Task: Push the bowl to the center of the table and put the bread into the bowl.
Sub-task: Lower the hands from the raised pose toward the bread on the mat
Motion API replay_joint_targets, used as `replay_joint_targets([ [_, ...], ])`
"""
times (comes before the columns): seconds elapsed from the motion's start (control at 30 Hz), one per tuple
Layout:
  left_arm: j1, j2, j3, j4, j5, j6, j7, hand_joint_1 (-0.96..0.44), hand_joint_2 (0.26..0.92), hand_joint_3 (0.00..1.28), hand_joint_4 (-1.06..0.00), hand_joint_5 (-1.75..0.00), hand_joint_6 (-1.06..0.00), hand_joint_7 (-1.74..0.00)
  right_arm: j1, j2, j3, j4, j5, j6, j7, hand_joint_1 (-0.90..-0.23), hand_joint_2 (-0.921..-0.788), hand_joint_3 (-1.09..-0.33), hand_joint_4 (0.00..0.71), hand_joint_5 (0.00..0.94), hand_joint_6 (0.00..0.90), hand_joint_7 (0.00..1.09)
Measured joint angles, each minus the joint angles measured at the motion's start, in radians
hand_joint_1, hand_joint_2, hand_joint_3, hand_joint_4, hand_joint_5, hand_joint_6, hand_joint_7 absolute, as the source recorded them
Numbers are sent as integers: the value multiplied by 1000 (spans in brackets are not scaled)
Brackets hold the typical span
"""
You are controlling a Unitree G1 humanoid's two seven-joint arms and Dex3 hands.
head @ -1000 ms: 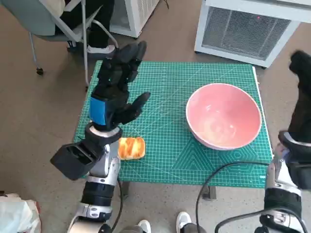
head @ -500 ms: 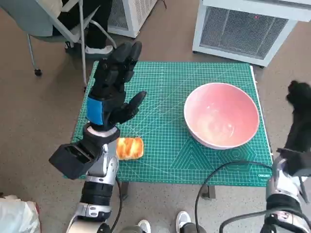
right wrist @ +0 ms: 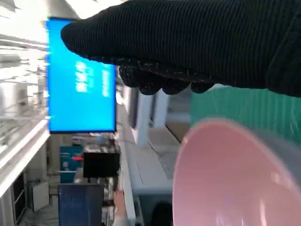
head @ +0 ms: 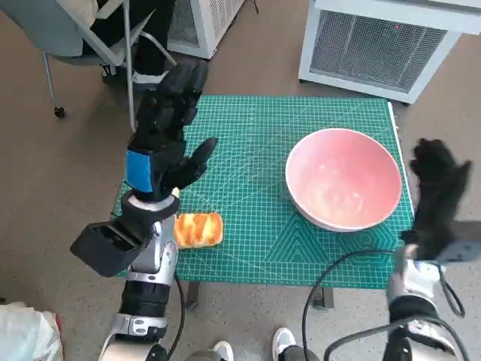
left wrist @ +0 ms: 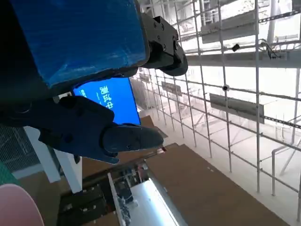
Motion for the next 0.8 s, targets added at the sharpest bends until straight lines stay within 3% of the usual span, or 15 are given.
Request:
replay_joint_targets([
  [0.4, 27, 18, 17, -14, 5, -8, 15, -330, 921, 289, -385, -7, -388, -193, -87, 56, -19, 45, 12, 126, -2, -522, -921, -955, 234, 8, 76, 505],
  [0.57, 44, 27, 20, -34, 8, -8, 24, -343, 921, 284, -381, -3, -411, -168, -118, 76, -28, 55, 25, 153, 2, -526, -921, -949, 235, 7, 72, 499],
  [0.8, 71, 39, 27, -51, 5, -10, 25, -312, 921, 283, -358, 0, -443, -130, -153, 93, -17, 65, 19, 188, 0, -527, -921, -951, 224, 1, 70, 496],
])
